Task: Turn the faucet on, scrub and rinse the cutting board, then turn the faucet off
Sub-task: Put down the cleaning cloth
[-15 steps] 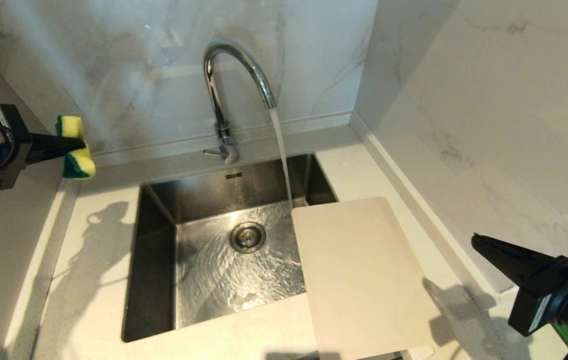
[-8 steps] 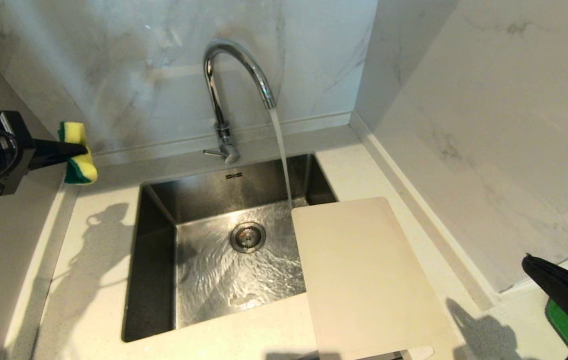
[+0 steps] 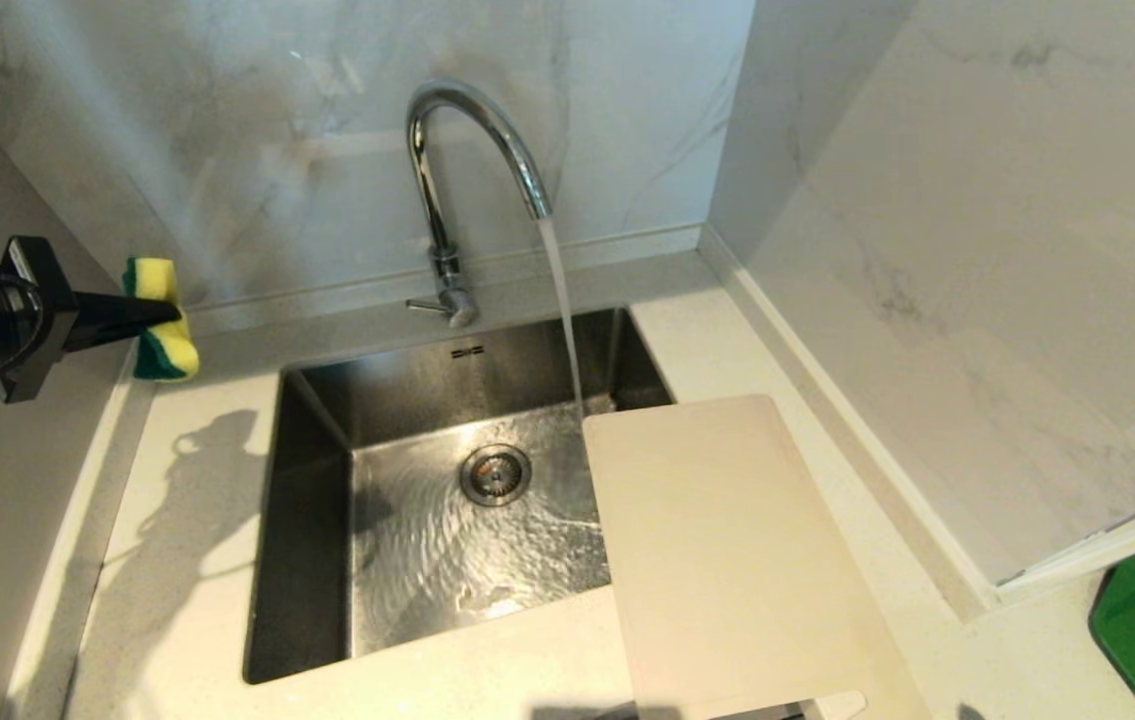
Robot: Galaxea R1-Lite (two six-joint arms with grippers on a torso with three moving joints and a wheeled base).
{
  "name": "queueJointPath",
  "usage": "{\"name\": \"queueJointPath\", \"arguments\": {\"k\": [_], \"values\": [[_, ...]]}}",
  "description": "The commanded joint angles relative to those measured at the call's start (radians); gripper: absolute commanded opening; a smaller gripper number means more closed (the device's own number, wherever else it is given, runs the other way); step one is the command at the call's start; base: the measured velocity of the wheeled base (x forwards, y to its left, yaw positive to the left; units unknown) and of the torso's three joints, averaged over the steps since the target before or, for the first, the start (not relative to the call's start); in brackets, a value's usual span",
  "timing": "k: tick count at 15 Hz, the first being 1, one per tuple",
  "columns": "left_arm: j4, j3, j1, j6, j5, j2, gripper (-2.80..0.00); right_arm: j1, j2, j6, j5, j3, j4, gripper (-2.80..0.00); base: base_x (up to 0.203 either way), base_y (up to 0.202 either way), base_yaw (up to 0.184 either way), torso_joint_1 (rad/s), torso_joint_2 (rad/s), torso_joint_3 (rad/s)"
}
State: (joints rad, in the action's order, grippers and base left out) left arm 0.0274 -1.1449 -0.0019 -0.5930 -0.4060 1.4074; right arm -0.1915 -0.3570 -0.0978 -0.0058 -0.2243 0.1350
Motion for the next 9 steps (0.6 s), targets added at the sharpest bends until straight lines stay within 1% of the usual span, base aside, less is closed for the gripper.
{"name": "queueJointPath", "arguments": {"k": [1,3,4,8,9], "values": [[0.000,0.004,-0.004,-0.004,-0.002,0.002,-2.80,0.000,0.086,0.025,-0.048,0.073,0.008,-2.80,0.000,0.000,0.000,0.000,0.00,0.000],[0.000,0.004,-0.004,-0.004,-0.002,0.002,-2.80,0.000,0.084,0.029,-0.058,0.140,0.061,-2.80,0.000,0.000,0.000,0.000,0.00,0.000],[-0.001,0.004,-0.004,-0.004,-0.002,0.004,-2.80,0.000,0.084,0.032,-0.051,0.149,0.059,-2.80,0.000,0.000,0.000,0.000,0.00,0.000],[0.000,0.005,-0.009,-0.005,-0.005,0.004,-2.80,0.000,0.084,0.032,-0.070,0.153,-0.028,-2.80,0.000,0.000,0.000,0.000,0.00,0.000],[-0.001,0.012,-0.010,-0.005,-0.005,0.005,-2.80,0.000,0.082,0.031,-0.099,0.152,-0.055,-2.80,0.000,0.000,0.000,0.000,0.00,0.000]]}}
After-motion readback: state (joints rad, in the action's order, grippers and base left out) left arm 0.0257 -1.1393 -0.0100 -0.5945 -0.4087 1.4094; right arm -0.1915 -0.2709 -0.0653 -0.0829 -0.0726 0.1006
